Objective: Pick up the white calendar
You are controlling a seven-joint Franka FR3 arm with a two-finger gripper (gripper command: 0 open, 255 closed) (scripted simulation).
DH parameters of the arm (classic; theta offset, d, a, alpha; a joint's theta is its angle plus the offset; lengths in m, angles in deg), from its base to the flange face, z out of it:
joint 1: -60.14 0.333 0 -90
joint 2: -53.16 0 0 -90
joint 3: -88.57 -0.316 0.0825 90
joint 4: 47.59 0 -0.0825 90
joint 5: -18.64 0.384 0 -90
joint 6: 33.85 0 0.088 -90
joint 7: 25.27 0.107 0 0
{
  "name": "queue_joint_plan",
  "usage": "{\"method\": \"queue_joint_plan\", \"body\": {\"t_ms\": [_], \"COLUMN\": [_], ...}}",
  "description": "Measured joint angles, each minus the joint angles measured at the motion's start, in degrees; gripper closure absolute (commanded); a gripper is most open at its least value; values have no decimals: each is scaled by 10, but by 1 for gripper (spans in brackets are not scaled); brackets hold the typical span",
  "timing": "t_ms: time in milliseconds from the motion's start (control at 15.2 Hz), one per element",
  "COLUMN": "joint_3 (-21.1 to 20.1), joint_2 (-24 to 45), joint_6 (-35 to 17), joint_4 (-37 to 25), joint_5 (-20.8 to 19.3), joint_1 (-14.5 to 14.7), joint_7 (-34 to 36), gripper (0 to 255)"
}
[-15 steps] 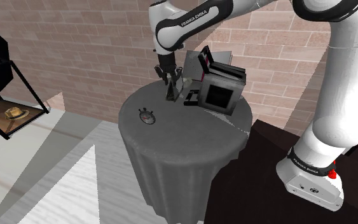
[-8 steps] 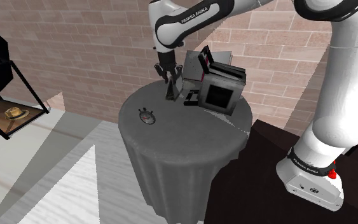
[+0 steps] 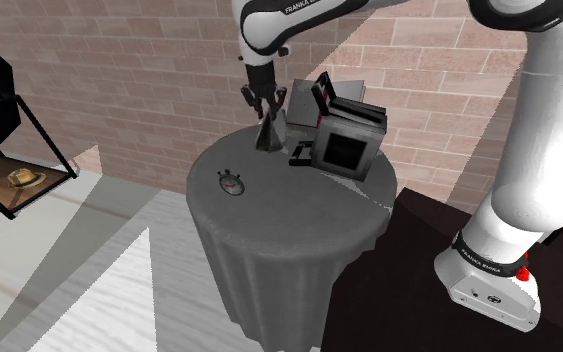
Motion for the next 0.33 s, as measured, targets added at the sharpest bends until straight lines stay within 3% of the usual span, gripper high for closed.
{"method": "queue_joint_plan", "body": {"t_ms": [330], "joint_3": [-1], "joint_2": [-4], "joint_6": [29], "joint_4": [-25], "joint_5": [3], "joint_1": [1], "joint_7": [-4], "gripper": [255]}}
